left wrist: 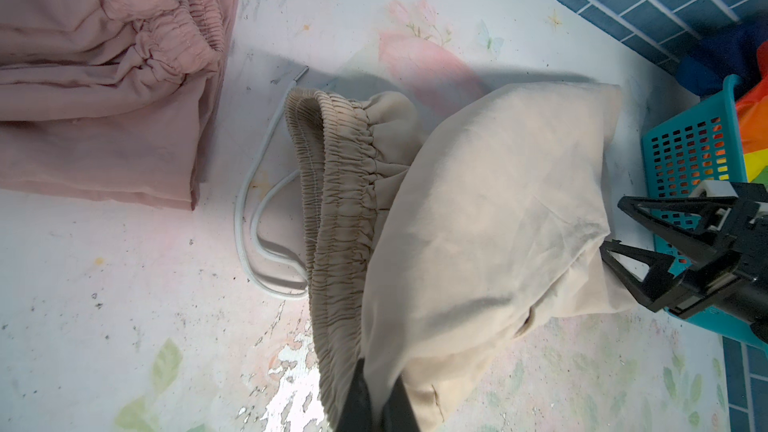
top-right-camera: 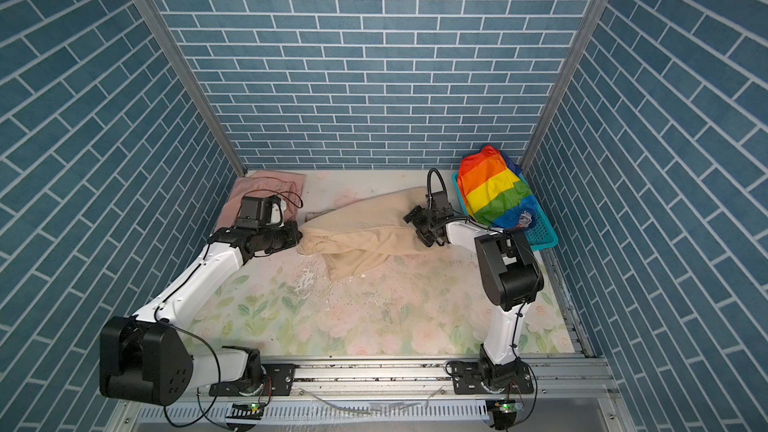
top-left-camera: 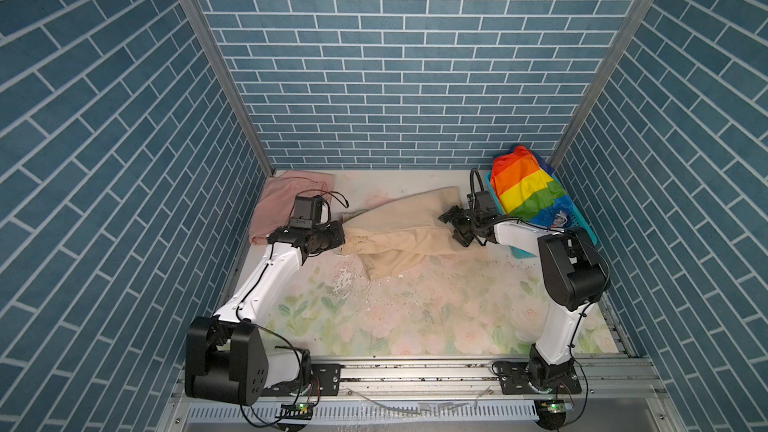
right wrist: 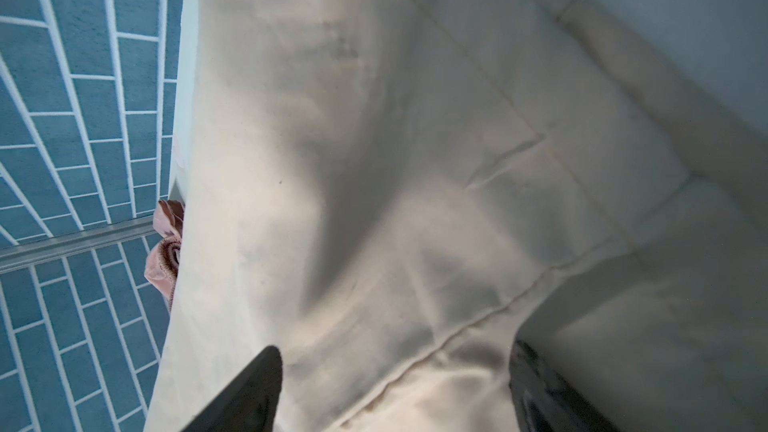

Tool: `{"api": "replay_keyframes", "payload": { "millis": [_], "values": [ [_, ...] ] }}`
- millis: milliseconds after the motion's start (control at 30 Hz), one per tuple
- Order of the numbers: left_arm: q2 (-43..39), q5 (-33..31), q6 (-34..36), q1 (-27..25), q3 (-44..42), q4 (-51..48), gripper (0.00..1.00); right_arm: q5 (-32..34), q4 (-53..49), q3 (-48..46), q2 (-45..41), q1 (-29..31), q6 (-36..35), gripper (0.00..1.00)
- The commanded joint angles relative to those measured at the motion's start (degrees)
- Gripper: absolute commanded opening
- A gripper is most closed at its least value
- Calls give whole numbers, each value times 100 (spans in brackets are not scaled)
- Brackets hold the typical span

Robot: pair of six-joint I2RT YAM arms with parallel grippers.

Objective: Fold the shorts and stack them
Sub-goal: 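Grasp the beige shorts' leg hem near the basket with the right gripper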

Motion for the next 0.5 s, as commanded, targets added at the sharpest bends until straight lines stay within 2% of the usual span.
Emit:
{"api": "replay_keyframes", "payload": {
  "millis": [0,200,467],
  "values": [
    [-75,57,11,25,-65,101,0,240,302,-31,245,64,675,79],
    [-139,32,122,25,-64,24,0,458,318,-23,614,61,805,62],
    [-168,10,189,25,-55,-21,0,612,473,-169,723,58,808,15]
  ]
}}
